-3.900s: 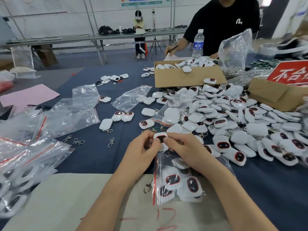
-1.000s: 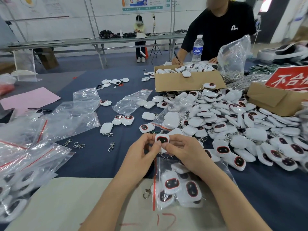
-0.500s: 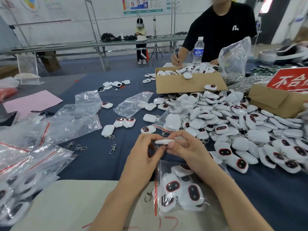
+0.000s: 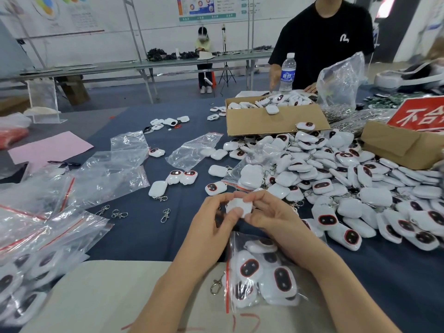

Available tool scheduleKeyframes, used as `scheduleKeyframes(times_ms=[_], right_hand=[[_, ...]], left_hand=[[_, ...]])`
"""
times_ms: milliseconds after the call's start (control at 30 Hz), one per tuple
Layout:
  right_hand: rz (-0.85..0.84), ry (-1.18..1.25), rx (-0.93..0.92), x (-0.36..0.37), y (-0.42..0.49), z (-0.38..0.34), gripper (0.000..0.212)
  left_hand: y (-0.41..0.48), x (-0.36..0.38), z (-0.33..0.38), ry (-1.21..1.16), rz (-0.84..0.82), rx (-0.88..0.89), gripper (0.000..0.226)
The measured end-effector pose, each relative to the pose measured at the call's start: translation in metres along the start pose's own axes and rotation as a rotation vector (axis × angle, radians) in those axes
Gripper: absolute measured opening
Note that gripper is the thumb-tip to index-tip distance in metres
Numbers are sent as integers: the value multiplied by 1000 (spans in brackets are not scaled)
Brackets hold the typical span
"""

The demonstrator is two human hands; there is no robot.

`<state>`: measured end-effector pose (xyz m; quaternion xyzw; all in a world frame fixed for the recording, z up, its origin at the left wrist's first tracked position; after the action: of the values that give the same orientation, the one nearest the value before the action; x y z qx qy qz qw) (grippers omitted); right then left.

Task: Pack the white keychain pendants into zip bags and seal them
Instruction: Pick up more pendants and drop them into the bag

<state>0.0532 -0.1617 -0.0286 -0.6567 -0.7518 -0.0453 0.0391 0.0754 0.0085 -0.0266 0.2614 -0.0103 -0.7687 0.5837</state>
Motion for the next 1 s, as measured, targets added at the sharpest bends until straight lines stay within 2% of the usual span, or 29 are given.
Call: scheduleKeyframes(times_ms=[67,167,333,667,767,933,1000], right_hand=[[-25,-13,2,2,0,-1,35],[22,-81,18,2,2,-1,41],[82,-123,46,1,5,1,37],[66,-89,18,1,4,2,34],[99,-23,31,1,5,2,31],[175,101,43,2,7,2,24],[183,157,43,2,6,1,24]], left_hand=[[1,-2,-2,-42,-6,-49,28],[3,-4,-3,-59,14,-98,28],[3,-4,-4,-91,61,-115,26],[3,-4,-1,-124,81,-98,27],[2,-3,0,-128,83,-90,24],[-1,-3,4,-114,30,5,38],[-1,-3,4,-65,32,12,35]])
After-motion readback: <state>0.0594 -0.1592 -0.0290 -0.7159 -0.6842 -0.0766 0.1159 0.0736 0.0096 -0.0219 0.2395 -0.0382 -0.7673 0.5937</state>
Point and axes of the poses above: each hand's wrist, its own y-axis towards the middle knuckle, its own x-axis out of the palm, z = x × y, the point moved 2 cm from there along y, towards the middle knuckle, and after that the axes turned 3 degrees about x, right-handed, at the moved point
